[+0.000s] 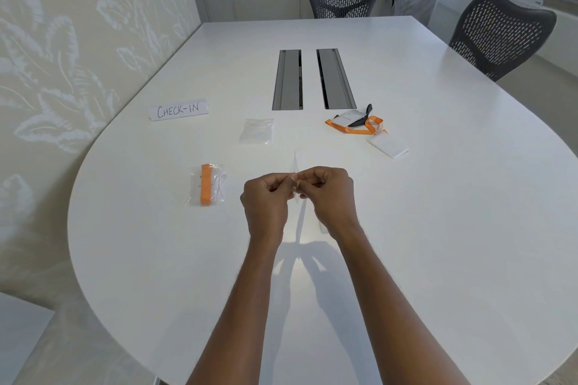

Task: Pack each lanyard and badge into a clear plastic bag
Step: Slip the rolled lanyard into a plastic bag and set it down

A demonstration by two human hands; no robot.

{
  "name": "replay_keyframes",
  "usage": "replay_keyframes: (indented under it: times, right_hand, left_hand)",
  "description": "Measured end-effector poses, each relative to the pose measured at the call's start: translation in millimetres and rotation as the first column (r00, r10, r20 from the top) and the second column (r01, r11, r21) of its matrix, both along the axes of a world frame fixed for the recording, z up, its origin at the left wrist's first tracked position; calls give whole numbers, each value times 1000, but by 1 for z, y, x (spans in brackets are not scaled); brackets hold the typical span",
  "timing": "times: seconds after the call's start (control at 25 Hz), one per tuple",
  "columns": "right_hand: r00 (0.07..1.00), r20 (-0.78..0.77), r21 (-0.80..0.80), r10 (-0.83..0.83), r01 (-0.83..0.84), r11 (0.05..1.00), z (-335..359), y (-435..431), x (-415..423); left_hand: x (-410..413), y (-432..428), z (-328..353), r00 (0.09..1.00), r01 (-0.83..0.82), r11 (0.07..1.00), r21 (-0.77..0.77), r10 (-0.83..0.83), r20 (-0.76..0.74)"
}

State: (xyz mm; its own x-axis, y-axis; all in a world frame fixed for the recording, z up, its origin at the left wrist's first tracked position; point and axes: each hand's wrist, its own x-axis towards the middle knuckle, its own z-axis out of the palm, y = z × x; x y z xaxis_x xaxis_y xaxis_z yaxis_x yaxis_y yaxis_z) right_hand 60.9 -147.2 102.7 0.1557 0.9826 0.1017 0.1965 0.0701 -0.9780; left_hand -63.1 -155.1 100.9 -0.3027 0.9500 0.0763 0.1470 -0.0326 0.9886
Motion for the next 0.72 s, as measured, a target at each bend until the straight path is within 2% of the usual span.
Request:
replay_keyframes:
  times: [0.24,0.52,0.6,0.72]
  right_hand:
    - [982,-188,-71,19,-33,997,-2,0,3]
    - [919,-390,-184,-64,-9,983,-7,-2,-3]
    - [920,-384,-181,-81,11,983,-9,-3,-5]
    - [949,-290,-150,-126,85,985,-13,-4,-9]
  left_hand:
    - [0,2,3,988,-21,999,37,26,-154]
    - [2,2,0,984,-61,998,14,62,-169]
    - [4,2,0,980,-71,997,13,73,-183]
    - [9,0,0,965,-79,996,29,84,-249]
